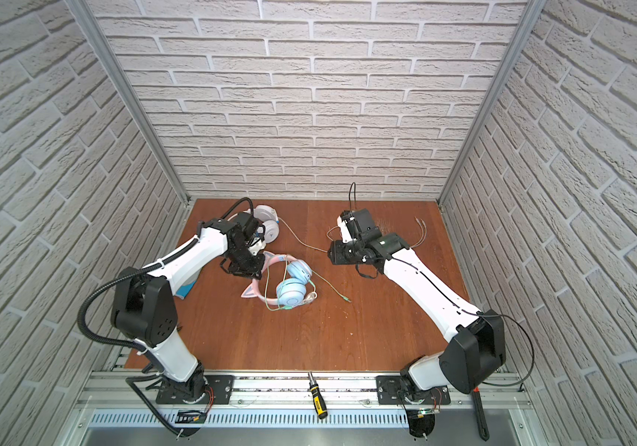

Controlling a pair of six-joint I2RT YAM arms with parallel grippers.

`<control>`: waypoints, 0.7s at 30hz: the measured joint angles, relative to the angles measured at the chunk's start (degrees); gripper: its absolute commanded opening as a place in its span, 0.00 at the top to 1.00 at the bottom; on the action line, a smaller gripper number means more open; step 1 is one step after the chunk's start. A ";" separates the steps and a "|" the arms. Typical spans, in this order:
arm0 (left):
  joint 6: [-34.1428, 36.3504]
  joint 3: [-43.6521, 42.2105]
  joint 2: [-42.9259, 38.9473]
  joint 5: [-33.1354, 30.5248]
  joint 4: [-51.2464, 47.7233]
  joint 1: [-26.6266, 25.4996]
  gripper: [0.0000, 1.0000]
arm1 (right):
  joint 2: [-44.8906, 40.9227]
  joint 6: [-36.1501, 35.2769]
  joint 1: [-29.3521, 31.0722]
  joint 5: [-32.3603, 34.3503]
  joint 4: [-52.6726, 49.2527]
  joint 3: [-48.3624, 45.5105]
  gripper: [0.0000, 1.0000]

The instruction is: Wrap the headphones

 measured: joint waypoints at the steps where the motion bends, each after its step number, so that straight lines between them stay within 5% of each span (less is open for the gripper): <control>1: 0.00 0.33 0.02 -0.31 -0.07 -0.20 1.00 | 0.00 -0.04 0.00 -1.73 0.76 0.20 0.48; 8: 0.68 2.49 0.66 -1.42 -1.27 -1.70 1.00 | 0.66 -4.35 0.61 -11.82 4.55 0.33 0.40; 14: 2.19 4.20 0.90 -1.92 -2.91 -1.88 1.00 | 0.94 -17.44 1.03 -11.08 5.66 0.07 0.24; 18: 2.71 5.79 0.90 -2.69 -3.52 -1.95 1.00 | 1.44 -19.69 0.98 -9.97 6.38 1.05 0.27; 21: 2.64 5.97 0.90 -3.04 -3.54 -2.14 1.00 | 3.61 -15.23 1.22 -12.70 9.44 3.98 0.41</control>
